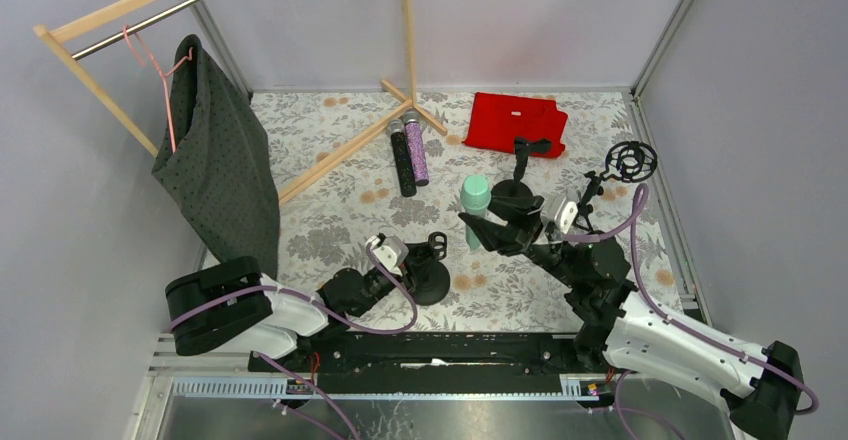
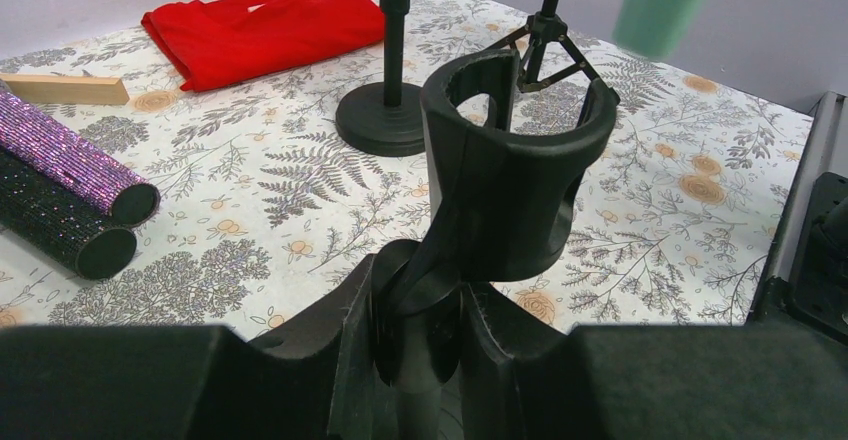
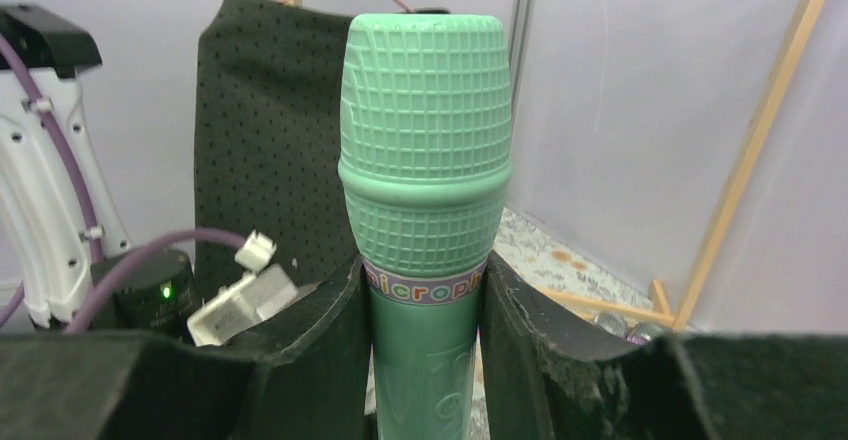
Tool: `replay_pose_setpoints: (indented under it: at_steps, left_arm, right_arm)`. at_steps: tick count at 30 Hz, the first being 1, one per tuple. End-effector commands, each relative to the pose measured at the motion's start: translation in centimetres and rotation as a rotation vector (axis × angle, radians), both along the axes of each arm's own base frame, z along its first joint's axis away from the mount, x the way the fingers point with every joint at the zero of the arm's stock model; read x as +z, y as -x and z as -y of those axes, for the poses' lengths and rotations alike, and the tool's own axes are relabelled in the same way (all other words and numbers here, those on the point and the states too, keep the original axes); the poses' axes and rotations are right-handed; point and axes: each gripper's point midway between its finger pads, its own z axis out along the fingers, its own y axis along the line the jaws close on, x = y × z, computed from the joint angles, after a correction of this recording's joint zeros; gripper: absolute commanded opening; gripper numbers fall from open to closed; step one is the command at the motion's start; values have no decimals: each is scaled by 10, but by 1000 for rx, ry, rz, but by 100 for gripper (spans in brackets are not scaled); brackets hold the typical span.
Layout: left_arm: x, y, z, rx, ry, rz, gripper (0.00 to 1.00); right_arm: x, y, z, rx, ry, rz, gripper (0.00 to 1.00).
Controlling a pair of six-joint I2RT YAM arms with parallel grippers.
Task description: Attach the microphones to the stand
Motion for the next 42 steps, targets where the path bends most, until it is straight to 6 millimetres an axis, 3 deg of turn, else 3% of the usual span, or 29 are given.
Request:
replay_pose_setpoints:
  at_steps: [1,6,13,21,30,42]
  left_arm:
    - [-3,10,0,-46,13,-20,0]
    - [-6,12,1,-61,3,-18,0]
    - [-6,14,2,-74,2,-16,0]
    - [-8,16,3,-84,0,-12,0]
    - [-12,17,-3,-82,-20,-4,0]
    - [-12,18,-2,-84,-13,1,0]
  right_arm:
    - [65,2,10,-23,-113,85,0]
    - [76,-6,0,-23,-115,70,0]
    - [86,-7,-28,88,-139,13,0]
    - [75,-5,-48,184,-184,-27,0]
    - [68,-5,-56,222,-192,-46,0]
    - [47,-9,-52,181,-147,-83,0]
